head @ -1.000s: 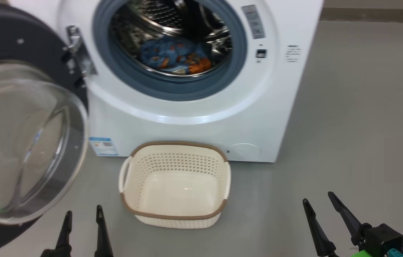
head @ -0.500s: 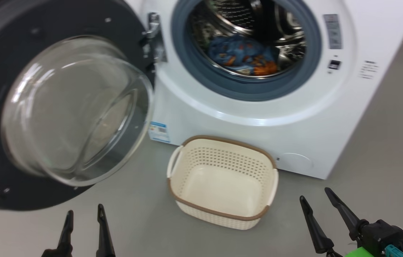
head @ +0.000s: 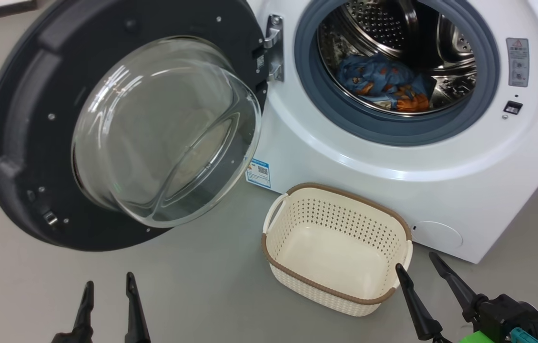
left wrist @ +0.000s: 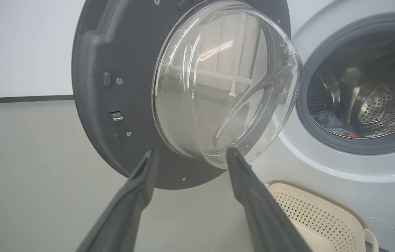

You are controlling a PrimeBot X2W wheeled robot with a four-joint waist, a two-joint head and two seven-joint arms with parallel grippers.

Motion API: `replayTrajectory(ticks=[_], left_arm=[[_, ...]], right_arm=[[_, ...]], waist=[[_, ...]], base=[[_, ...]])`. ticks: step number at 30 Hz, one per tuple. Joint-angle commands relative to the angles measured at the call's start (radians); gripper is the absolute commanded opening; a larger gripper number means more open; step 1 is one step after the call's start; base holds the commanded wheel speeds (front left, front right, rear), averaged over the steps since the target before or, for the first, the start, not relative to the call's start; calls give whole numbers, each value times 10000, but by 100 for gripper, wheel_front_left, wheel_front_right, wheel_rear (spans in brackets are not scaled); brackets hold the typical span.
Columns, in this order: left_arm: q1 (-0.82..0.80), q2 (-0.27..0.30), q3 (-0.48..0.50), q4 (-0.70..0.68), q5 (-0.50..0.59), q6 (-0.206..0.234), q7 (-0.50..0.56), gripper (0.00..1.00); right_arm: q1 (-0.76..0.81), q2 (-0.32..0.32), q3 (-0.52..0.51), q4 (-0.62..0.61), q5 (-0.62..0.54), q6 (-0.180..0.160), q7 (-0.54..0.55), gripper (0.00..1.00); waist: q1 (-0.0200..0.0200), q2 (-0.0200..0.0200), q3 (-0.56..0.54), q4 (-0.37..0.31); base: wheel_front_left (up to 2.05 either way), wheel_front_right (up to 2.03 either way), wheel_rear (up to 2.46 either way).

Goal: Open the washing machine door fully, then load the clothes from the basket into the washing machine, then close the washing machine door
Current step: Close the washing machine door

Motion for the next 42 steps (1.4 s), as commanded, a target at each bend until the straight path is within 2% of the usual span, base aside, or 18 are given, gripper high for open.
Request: replayTrajectory(ticks=[1, 16, 17, 18, 19, 23, 28, 31, 38, 40, 42], left_arm=[[-102, 51, 358, -250, -30, 8, -65, 100], [-18, 51, 660, -321, -263, 167, -65, 100], [-9, 51, 735, -357, -311, 205, -65, 88], [16, 51, 892, -438, -467, 261, -65, 19], [30, 51, 980, -474, -527, 279, -65, 0], [55, 51, 1343, -612, -905, 297, -65, 0], [-100, 51, 2557, -795, -2406, 66, -65, 0], [-393, 51, 3712, -712, -3454, -293, -65, 0], [-1750, 82, 6342, 547, -4779, -1689, -65, 0], [-2247, 520, 6726, 1240, -5005, -1925, -60, 0], [-2805, 1121, 7118, 1926, -5267, -1910, 0, 0]], right_arm=[[-306, -62, 214, -224, -100, 98, -48, 100], [-274, -29, 218, -225, -90, 98, -48, 100], [-297, -45, 242, -215, -81, 98, -48, 100], [-346, -73, 297, -189, -62, 98, -48, 100], [-374, -86, 325, -176, -54, 98, -48, 100], [-463, -124, 402, -133, -29, 98, -48, 100], [-563, -174, 481, -87, 0, 98, -48, 100], [-583, -194, 509, -76, 7, 98, -48, 100], [-545, -143, 517, -43, 52, 98, -48, 100], [-533, -82, 492, -33, 71, 98, -48, 100], [-497, 4, 464, -20, 98, 98, -48, 100]], waist=[[0, 0, -23, 95], [0, 0, 87, 343], [0, 0, 101, 355], [0, 0, 126, 376], [0, 0, 136, 386], [0, 0, 153, 406], [0, 0, 162, 420], [0, 0, 166, 422], [0, 0, 151, 384], [0, 0, 133, 359], [0, 0, 83, 317]], base=[[0, 0, 0], [0, 0, 0], [0, 0, 0], [0, 0, 0], [0, 0, 0], [0, 0, 0], [0, 0, 0], [0, 0, 0], [0, 0, 0], [0, 0, 0], [0, 0, 0]])
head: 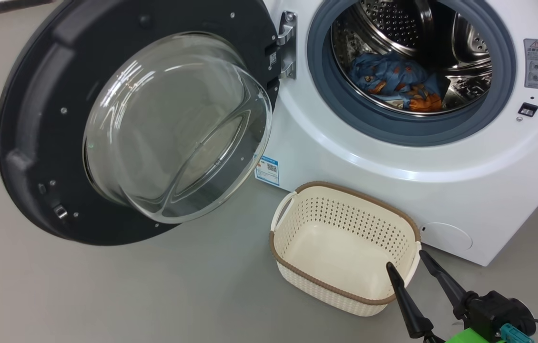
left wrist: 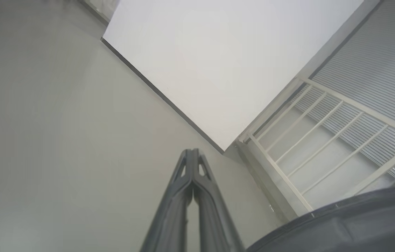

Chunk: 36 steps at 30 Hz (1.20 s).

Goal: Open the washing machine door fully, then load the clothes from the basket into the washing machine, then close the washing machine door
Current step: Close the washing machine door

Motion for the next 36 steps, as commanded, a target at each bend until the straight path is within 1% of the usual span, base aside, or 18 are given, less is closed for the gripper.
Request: replayTrajectory(ticks=[1, 5, 8, 10, 13, 18, 21, 22, 28, 33, 36], left_arm=[[-676, 738, 478, 63, -287, 31, 180, 0], [-1946, 1843, 933, 1432, -1110, 16, 998, 0], [-2793, 2509, 1142, 2159, -1719, -26, 1745, 0], [-3347, 2859, 1470, 2640, -2265, -59, 2108, 0], [-3965, 3384, 1753, 3245, -2714, -80, 2452, 0], [-4649, 4090, 2113, 3961, -3167, -53, 2744, 0], [-4991, 4288, 2183, 4246, -3335, -60, 2839, 0], [-4991, 4288, 2183, 4246, -3335, -60, 2839, 0], [-5515, 4388, 2183, 4625, -3646, -205, 3115, 0], [-5869, 4372, 2219, 4750, -3952, -296, 3415, 0], [-6004, 4333, 2181, 4798, -4087, -278, 3674, 0]], right_arm=[[-199, -6, 145, -219, 79, 98, -48, 100], [5, 163, -62, -243, 33, 98, -48, 100], [133, 221, -87, -282, -17, 98, -48, 100], [158, 192, -85, -302, -42, 98, -48, 100], [166, 75, -39, -307, -44, 98, -48, 100], [107, -216, 33, -275, -6, 98, -48, 100], [18, -389, 77, -285, 37, 98, -48, 100], [18, -389, 77, -285, 37, 98, -48, 100], [-63, -719, 82, -326, 113, 98, -48, 100], [-103, -1010, -48, -409, 212, 98, -48, 100], [-92, -1165, -195, -480, 275, 98, -48, 100]], waist=[[0, 0, -63, -56], [0, 0, -173, -156], [0, 0, -155, -347], [0, 0, -71, -522], [0, 0, 76, -807], [0, 0, 336, -1388], [0, 0, 532, -1715], [0, 0, 532, -1715], [0, 0, 972, -2198], [0, 0, 1406, -2396], [0, 0, 1650, -2441]], base=[[0, 0, 0], [0, 0, 0], [0, 0, 0], [0, 0, 0], [0, 0, 0], [0, 0, 0], [0, 0, 0], [0, 0, 0], [0, 0, 0], [0, 0, 0], [0, 0, 0]])
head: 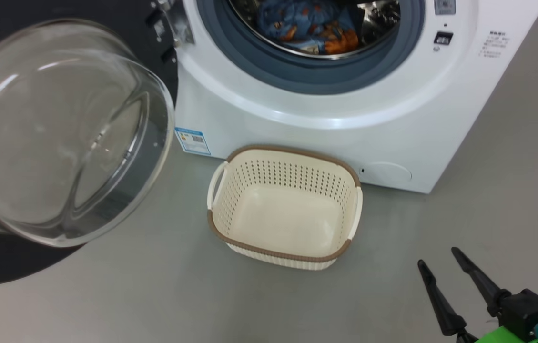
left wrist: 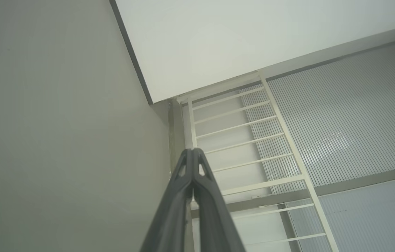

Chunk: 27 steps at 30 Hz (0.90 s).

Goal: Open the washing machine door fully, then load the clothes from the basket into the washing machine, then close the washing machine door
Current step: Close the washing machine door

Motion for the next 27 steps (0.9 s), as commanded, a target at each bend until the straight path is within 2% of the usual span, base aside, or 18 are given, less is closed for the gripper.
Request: replayTrajectory(ticks=[1, 13, 19, 27], left_arm=[[-140, 656, 27, -200, -60, -10, 165, 0], [-174, 318, -62, -454, -897, 300, 2141, 0], [-23, 87, 136, -750, -1574, 799, 3389, 0], [302, -296, -88, -1417, -2018, 1480, 4870, 0]], right_arm=[[-287, -255, 133, -284, 62, 98, -48, 100], [-330, -601, 94, -388, 136, 98, -48, 100], [-339, -671, 125, -363, 145, 98, -48, 100], [-296, -738, 206, -316, 143, 98, -48, 100]], waist=[[0, 0, 380, -186], [0, 0, 846, -120], [0, 0, 741, -14], [0, 0, 490, 134]], base=[[0, 0, 0], [0, 0, 0], [0, 0, 0], [0, 0, 0]])
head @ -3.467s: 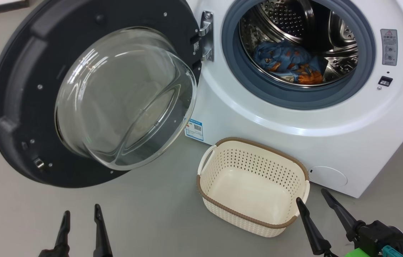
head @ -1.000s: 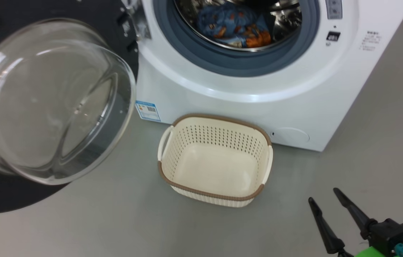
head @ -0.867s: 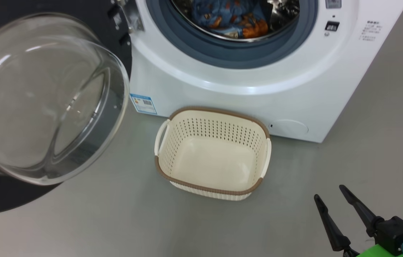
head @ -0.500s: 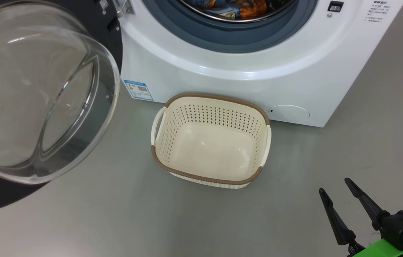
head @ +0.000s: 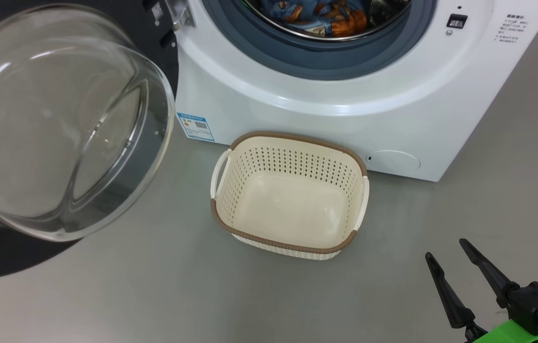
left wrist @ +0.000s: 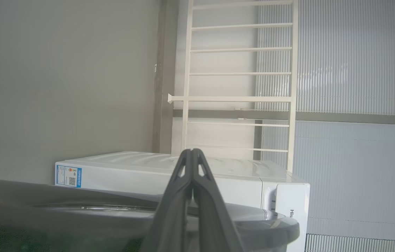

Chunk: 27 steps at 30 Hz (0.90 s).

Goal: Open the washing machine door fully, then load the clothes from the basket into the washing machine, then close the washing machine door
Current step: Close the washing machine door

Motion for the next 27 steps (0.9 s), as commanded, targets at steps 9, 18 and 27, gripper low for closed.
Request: replayTrajectory(ticks=[9, 18, 27], left_arm=[[764, 110, -400, -1416, -464, 764, 1835, 0], [1263, -454, -914, -2786, -685, 1705, 2986, 0], [1894, -736, -1419, -4103, -566, 2417, 3635, 0]], right_arm=[[5, -155, 228, -157, 72, 98, -48, 100], [-78, -57, 337, -145, 38, 98, -48, 100], [-181, 115, 314, -128, 14, 98, -48, 100]], waist=[[0, 0, -319, 114], [0, 0, -402, 217], [0, 0, -464, 196]], base=[[0, 0, 0], [0, 0, 0], [0, 0, 0]])
